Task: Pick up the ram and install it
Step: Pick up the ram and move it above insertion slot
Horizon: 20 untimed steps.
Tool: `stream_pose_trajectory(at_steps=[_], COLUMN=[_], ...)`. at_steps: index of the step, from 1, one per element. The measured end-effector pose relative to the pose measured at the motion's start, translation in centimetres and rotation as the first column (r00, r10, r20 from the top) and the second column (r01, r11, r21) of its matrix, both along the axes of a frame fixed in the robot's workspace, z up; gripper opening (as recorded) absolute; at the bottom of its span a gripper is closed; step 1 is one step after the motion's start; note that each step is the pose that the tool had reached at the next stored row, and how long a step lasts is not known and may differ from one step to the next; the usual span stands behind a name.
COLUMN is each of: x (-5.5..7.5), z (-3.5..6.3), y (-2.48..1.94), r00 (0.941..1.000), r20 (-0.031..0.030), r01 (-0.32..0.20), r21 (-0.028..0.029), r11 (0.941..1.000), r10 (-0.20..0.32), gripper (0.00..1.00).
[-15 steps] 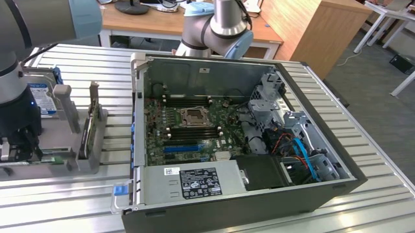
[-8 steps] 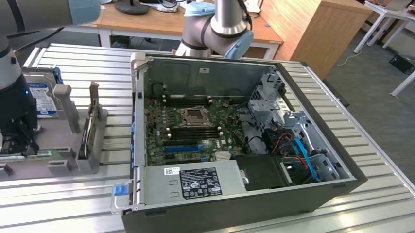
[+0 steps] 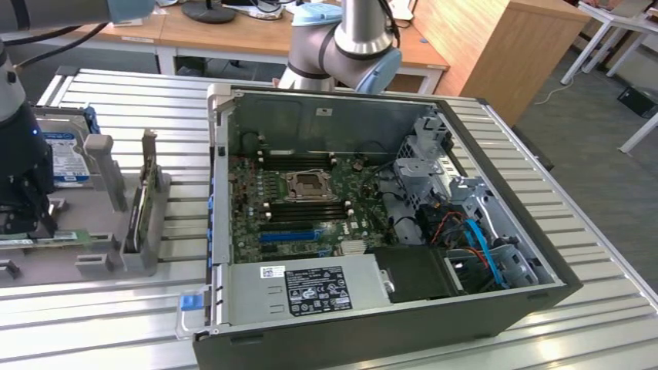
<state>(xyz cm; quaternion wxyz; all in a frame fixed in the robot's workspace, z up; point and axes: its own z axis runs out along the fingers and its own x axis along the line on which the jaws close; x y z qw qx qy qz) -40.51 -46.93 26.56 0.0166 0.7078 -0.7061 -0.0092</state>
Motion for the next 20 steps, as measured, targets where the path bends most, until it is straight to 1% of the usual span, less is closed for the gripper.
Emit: stream_pose_trajectory(at_steps=[13, 20], x=[0.0, 0.0], z=[1.63, 2.97], y=[0.0, 0.0], r00=[1.0, 1.0], r20=[0.0, 0.0], r01=[0.0, 0.0], r21=[0.0, 0.0], r11=[1.0, 1.0], r10=[0.0, 0.0], gripper=[0.11, 0.11])
